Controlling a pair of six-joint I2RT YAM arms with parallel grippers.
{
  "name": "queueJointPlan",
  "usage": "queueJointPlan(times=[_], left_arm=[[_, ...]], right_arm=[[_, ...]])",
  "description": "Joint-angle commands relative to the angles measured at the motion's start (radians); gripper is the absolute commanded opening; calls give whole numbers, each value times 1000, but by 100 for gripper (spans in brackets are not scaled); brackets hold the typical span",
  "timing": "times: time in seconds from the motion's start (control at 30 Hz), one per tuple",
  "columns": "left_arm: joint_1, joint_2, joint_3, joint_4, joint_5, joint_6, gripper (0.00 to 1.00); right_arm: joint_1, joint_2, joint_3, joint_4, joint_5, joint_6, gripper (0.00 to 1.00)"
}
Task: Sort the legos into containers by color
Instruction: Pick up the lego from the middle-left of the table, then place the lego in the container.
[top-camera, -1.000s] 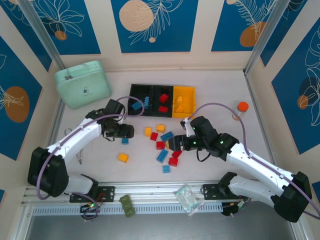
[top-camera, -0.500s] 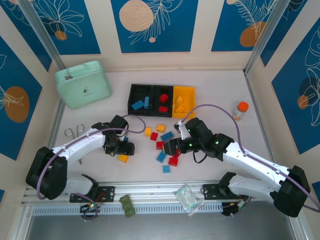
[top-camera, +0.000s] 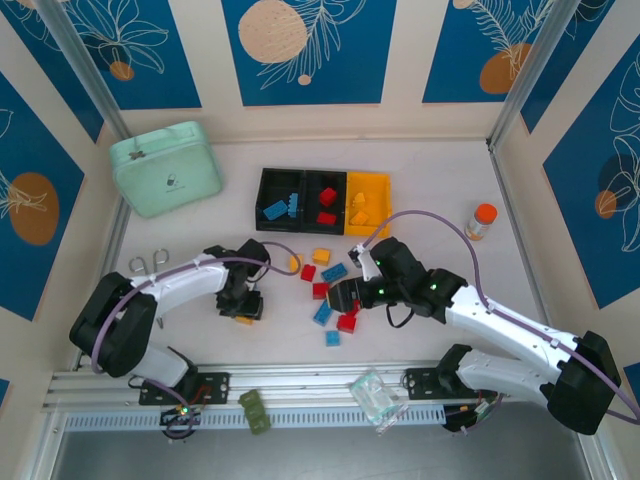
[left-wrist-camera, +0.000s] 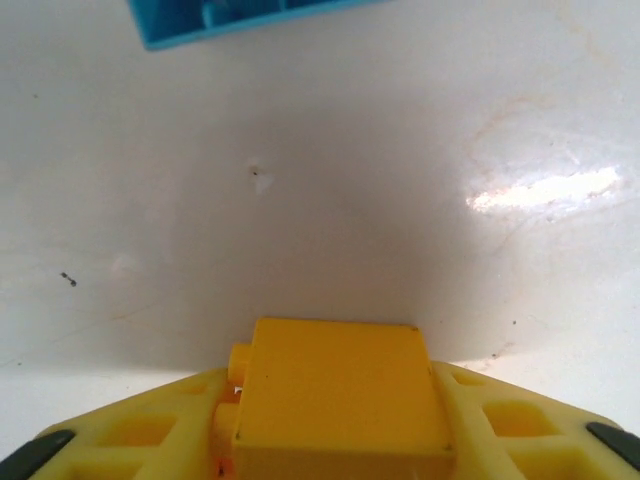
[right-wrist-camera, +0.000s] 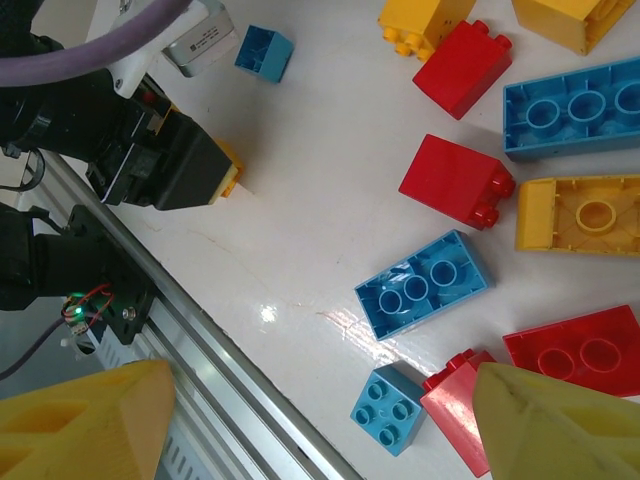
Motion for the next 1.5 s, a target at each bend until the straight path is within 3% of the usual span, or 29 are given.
queueJointPlan(times=[0.0, 0.2, 0.63, 0.97, 1.47], left_arm=[[-9, -35, 36, -25, -3, -3, 38], [-7, -45, 101, -7, 25, -3, 35], [-39, 129, 388, 53, 108, -5, 35], [-90, 419, 815, 13, 128, 17, 35], [-132, 814, 1437, -162, 72, 27, 35]], right_arm=[[6, -15, -15, 11, 15, 7, 79], [-19, -49, -7, -24, 40, 13, 78], [-212, -168, -12, -163, 84, 47, 78], [-410, -228, -43, -216, 97, 92, 78], [-535, -260, -54, -263, 101, 99, 77]])
